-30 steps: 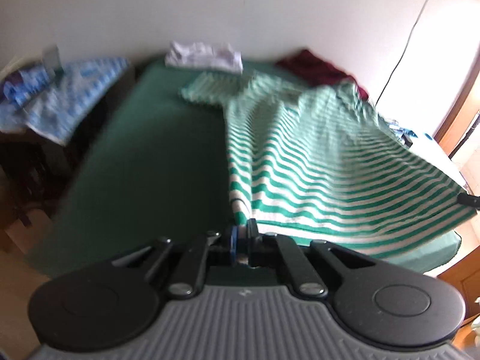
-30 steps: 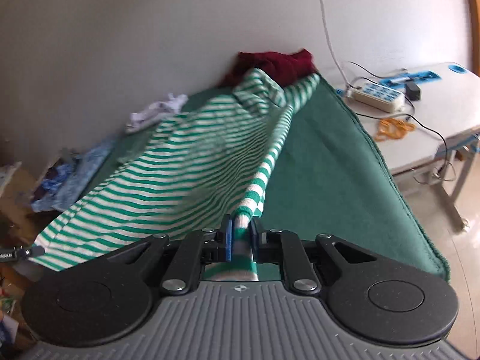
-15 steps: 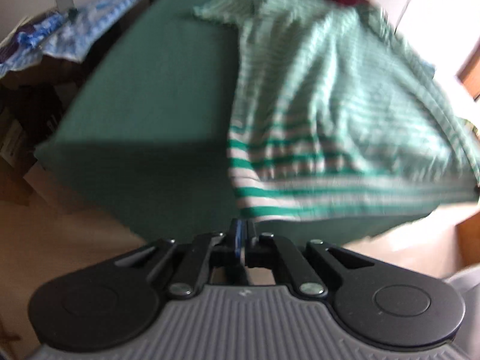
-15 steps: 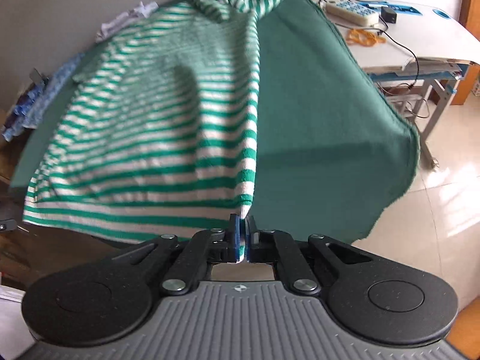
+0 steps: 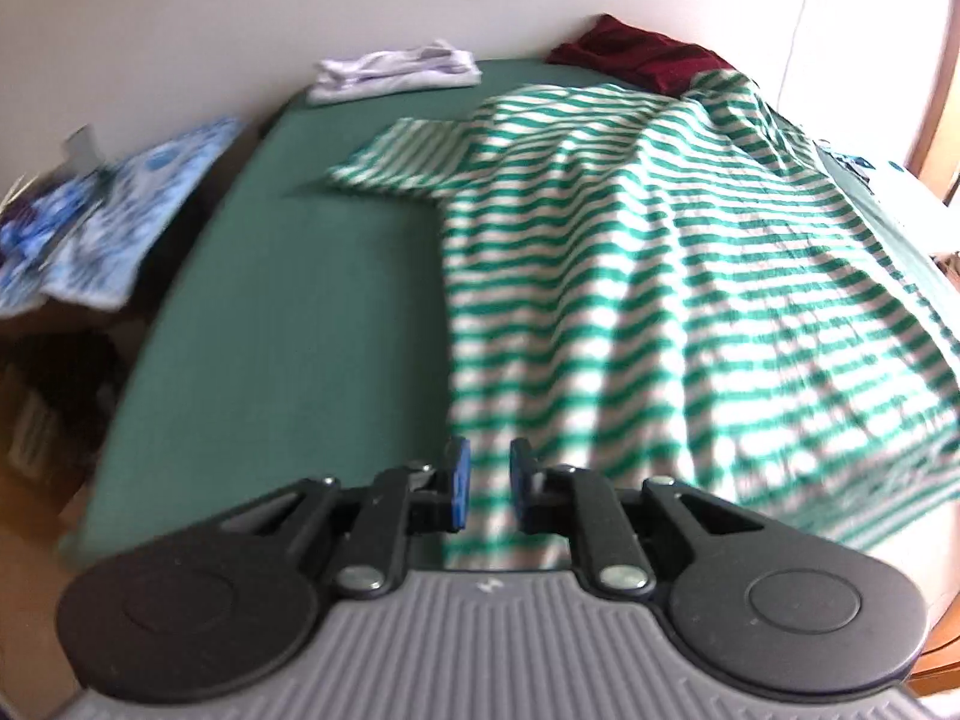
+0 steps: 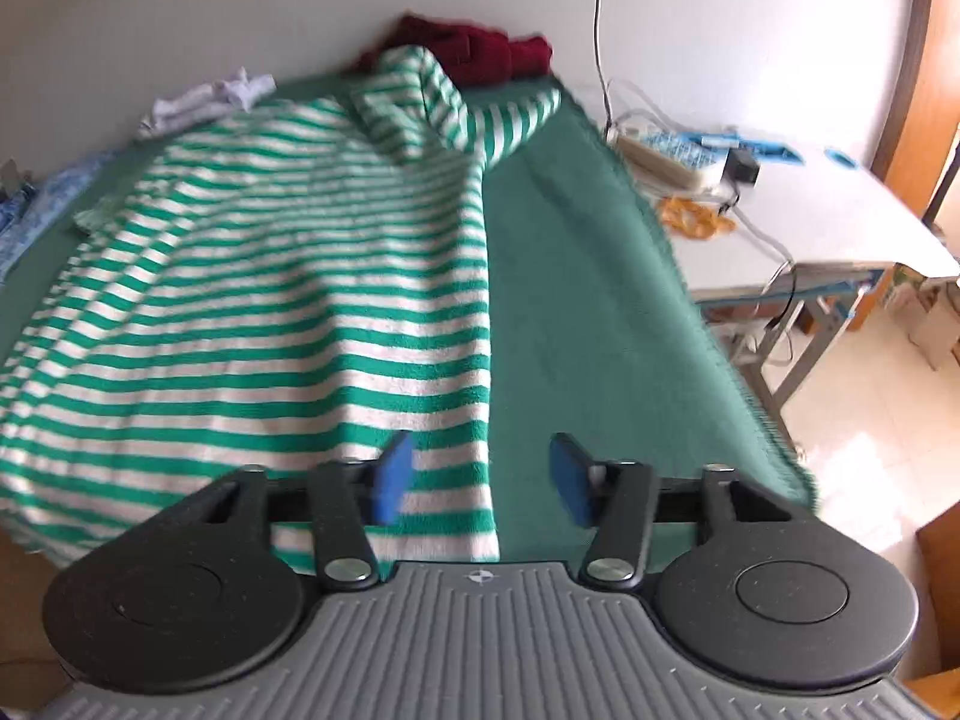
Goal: Fold clothes
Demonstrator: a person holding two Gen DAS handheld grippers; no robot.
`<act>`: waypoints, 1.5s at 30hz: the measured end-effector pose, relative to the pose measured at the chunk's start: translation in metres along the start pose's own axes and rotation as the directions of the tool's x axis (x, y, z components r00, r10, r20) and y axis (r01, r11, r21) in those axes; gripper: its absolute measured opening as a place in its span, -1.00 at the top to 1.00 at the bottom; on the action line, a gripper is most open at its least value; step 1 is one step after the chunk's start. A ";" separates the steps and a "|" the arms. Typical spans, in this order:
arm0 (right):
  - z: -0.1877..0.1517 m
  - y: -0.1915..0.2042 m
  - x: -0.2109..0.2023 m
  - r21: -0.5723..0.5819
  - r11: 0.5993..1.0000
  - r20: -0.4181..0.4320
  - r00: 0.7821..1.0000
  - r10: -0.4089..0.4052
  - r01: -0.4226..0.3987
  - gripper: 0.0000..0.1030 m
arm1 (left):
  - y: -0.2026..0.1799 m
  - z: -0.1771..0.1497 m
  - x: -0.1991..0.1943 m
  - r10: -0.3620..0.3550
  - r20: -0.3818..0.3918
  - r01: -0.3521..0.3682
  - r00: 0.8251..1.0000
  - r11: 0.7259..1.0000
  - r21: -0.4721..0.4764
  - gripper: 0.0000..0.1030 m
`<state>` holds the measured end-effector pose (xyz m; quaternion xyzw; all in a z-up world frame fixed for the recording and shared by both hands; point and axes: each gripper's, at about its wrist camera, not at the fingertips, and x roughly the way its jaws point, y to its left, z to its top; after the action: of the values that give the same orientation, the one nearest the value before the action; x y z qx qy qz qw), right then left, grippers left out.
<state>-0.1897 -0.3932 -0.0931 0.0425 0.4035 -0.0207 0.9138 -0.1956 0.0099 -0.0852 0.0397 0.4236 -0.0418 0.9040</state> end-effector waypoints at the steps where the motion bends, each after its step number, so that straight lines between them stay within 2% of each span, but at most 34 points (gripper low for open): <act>1: 0.001 -0.001 0.006 0.016 1.000 -0.009 1.000 0.000 0.000 0.34 | -0.004 0.007 0.012 -0.006 0.000 0.006 1.000 1.000 0.012 0.72; 2: 0.001 -0.002 0.009 0.035 0.999 -0.017 1.000 -0.010 0.010 0.51 | -0.008 0.008 0.018 -0.012 -0.010 0.012 1.000 1.000 0.025 0.72; 4: 0.001 -0.001 0.010 0.055 0.998 -0.036 0.999 -0.027 0.029 0.73 | -0.008 0.008 0.026 -0.031 -0.034 0.033 0.999 0.998 0.045 0.72; 7: -0.002 0.006 0.004 0.058 0.997 -0.071 0.996 -0.048 0.052 0.91 | -0.004 0.006 0.027 -0.073 -0.067 0.077 0.995 0.995 0.065 0.73; 8: -0.003 0.008 0.003 0.059 0.996 -0.083 0.995 -0.055 0.060 0.93 | -0.003 0.005 0.027 -0.087 -0.079 0.093 0.993 0.993 0.074 0.73; 11: -0.006 0.012 -0.003 0.014 0.989 -0.167 0.975 -0.144 0.148 1.00 | 0.003 0.007 0.022 -0.134 -0.143 0.155 0.981 0.977 0.144 0.72; 13: -0.002 0.006 -0.001 0.017 0.978 -0.242 0.950 -0.198 0.209 1.00 | 0.008 0.009 0.020 -0.162 -0.183 0.196 0.970 0.962 0.189 0.63; 14: 0.003 0.001 0.000 0.039 0.973 -0.278 0.937 -0.210 0.229 0.94 | 0.013 0.019 0.018 -0.169 -0.176 0.205 0.970 0.955 0.212 0.63; 16: 0.039 -0.005 -0.010 0.148 0.970 -0.190 0.968 -0.161 0.191 0.80 | 0.028 0.059 0.012 -0.197 -0.097 0.216 0.976 0.942 0.256 0.60; 17: 0.058 -0.008 -0.015 0.202 0.965 -0.141 0.980 -0.139 0.166 0.66 | 0.035 0.085 0.013 -0.216 -0.062 0.224 0.975 0.936 0.273 0.32; 18: 0.083 -0.005 -0.013 0.202 0.972 -0.096 0.990 -0.100 0.118 0.52 | 0.043 0.111 0.018 -0.230 -0.033 0.230 0.973 0.929 0.291 0.10; 19: 0.108 -0.001 -0.012 0.197 0.978 -0.051 0.997 -0.059 0.068 0.07 | 0.048 0.136 0.025 -0.233 0.004 0.221 0.972 0.925 0.308 -0.26; 20: 0.131 0.006 -0.004 0.161 0.986 -0.030 0.999 -0.028 0.032 -0.18 | 0.050 0.161 0.037 -0.222 0.042 0.197 0.974 0.923 0.330 -0.27; 22: 0.174 0.028 0.021 0.053 0.999 0.006 1.000 -0.008 0.008 -0.17 | 0.051 0.210 0.061 -0.204 0.111 0.151 0.973 0.918 0.366 -0.24; 25: 0.231 0.058 0.070 -0.095 0.995 0.014 1.000 0.015 -0.014 -0.17 | 0.042 0.274 0.120 -0.221 0.064 0.186 0.973 0.918 0.350 -0.24; 28: 0.277 0.079 0.129 -0.177 0.984 -0.003 1.000 0.012 -0.012 -0.18 | 0.021 0.320 0.182 -0.167 -0.009 0.162 0.986 0.939 0.304 -0.25; 31: 0.309 0.093 0.186 -0.203 0.979 -0.030 1.000 0.001 -0.007 -0.21 | 0.006 0.350 0.234 -0.104 -0.052 0.114 0.993 0.964 0.242 -0.43; 33: 0.325 0.099 0.222 -0.208 0.978 -0.059 0.998 -0.016 0.003 -0.21 | 0.006 0.359 0.260 -0.105 -0.092 0.121 0.990 0.973 0.195 -0.56; 35: 0.330 0.100 0.255 -0.226 0.974 -0.116 0.993 -0.011 -0.015 -0.21 | 0.004 0.364 0.285 -0.109 -0.139 0.132 0.984 0.977 0.166 -0.59; 37: 0.331 0.100 0.281 -0.255 0.965 -0.198 0.980 0.014 -0.066 -0.21 | -0.001 0.362 0.302 -0.122 -0.179 0.155 0.976 0.971 0.182 -0.62; 39: 0.326 0.095 0.294 -0.287 0.948 -0.286 0.957 0.054 -0.139 -0.21 | -0.004 0.357 0.308 -0.146 -0.195 0.185 0.970 0.962 0.199 -0.77; 40: 0.322 0.092 0.294 -0.304 0.938 -0.305 0.950 0.071 -0.167 -0.21 | -0.006 0.355 0.311 -0.156 -0.202 0.199 0.967 0.958 0.208 -0.84; 42: 0.316 0.087 0.290 -0.336 0.923 -0.305 0.949 0.084 -0.189 -0.17 | -0.010 0.351 0.313 -0.152 -0.201 0.199 0.968 0.951 0.235 -0.84; 43: 0.313 0.086 0.289 -0.346 0.918 -0.310 0.947 0.083 -0.194 -0.03 | -0.012 0.350 0.315 -0.155 -0.211 0.206 0.965 0.948 0.244 -0.71; 44: 0.311 0.084 0.289 -0.357 0.913 -0.315 0.945 0.082 -0.198 0.28 | -0.015 0.350 0.317 -0.159 -0.220 0.214 0.962 0.943 0.253 -0.56; 45: 0.309 0.084 0.287 -0.361 0.911 -0.315 0.946 0.081 -0.199 0.43 | -0.017 0.349 0.318 -0.171 -0.224 0.228 0.959 0.938 0.262 -0.51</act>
<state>0.2365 -0.3398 -0.0930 -0.1076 0.5262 0.1323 0.8331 0.2713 -0.0578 -0.1077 0.1302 0.5028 -0.1900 0.8332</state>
